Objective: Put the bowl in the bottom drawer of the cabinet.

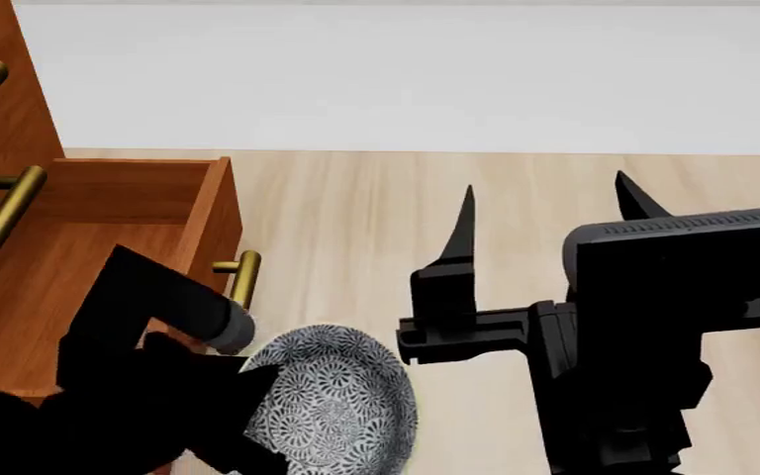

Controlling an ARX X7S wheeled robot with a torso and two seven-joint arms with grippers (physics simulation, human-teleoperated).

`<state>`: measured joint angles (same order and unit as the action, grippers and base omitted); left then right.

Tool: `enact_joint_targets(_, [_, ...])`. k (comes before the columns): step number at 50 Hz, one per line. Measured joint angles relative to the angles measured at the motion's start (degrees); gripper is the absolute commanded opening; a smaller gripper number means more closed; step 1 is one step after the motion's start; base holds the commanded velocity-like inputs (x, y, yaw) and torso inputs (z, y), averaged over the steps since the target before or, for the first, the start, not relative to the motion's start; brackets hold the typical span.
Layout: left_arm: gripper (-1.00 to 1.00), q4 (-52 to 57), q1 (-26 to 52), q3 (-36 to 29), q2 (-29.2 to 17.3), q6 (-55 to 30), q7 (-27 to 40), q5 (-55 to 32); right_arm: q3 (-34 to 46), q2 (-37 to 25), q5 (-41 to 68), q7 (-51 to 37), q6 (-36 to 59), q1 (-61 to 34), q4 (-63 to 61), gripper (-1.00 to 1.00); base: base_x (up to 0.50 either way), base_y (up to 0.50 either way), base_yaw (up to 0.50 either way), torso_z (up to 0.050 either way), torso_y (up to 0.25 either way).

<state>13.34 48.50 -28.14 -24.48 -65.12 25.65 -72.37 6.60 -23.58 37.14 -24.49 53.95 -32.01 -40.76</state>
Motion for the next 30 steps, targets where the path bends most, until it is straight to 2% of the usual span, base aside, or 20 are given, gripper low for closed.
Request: enact_joint_targets(30, [-1.00,2.3,5.4,4.3,-2.3,-1.6,6.9,-4.6,0.9,0.0,-0.5,0.3,-2.4,-0.1,1.1,1.00,0.00,0.00,0.00,0.000,0.000])
